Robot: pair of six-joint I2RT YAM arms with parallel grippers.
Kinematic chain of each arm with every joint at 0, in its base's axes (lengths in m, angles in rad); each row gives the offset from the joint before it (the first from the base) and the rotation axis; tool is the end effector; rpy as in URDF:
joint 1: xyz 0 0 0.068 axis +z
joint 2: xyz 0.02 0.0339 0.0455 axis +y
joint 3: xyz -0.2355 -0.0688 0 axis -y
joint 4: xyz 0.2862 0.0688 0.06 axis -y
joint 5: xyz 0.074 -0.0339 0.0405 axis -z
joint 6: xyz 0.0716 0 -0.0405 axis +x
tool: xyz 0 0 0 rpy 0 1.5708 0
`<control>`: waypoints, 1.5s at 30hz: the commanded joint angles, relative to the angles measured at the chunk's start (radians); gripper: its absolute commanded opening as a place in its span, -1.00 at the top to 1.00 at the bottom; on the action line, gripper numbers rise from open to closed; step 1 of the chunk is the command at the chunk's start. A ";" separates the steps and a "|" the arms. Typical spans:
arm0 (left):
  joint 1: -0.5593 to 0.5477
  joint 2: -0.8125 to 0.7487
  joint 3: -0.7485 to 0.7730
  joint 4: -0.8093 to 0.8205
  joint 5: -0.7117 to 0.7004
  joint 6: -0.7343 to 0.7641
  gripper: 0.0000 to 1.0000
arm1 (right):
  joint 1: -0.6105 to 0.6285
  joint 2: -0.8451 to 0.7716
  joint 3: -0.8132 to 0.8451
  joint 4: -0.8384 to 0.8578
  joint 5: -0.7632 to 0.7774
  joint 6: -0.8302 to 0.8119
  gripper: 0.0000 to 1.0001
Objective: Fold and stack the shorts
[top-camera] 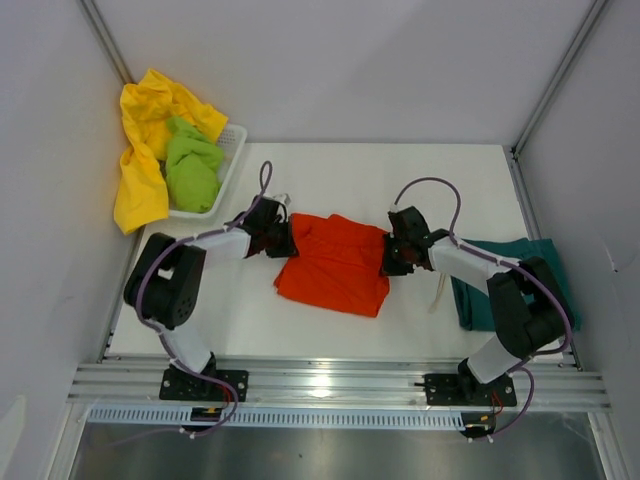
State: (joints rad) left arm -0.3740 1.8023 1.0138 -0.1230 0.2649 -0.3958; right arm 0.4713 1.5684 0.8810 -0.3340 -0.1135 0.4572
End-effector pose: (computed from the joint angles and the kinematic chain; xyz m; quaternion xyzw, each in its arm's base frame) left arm 0.3711 -0.1658 0.0689 0.0325 0.9383 -0.2363 0.2505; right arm 0.3122 0.1682 0.0900 -0.0222 0.9608 0.1701 0.2177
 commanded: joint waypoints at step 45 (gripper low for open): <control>-0.059 -0.281 -0.354 0.215 -0.095 -0.146 -0.26 | -0.152 0.071 -0.028 0.201 -0.288 -0.091 0.09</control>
State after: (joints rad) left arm -0.4316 1.5208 0.6655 0.0547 0.1539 -0.5716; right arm 0.3229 1.6287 0.8391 -0.1581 -0.3866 0.3866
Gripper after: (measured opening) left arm 0.635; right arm 0.463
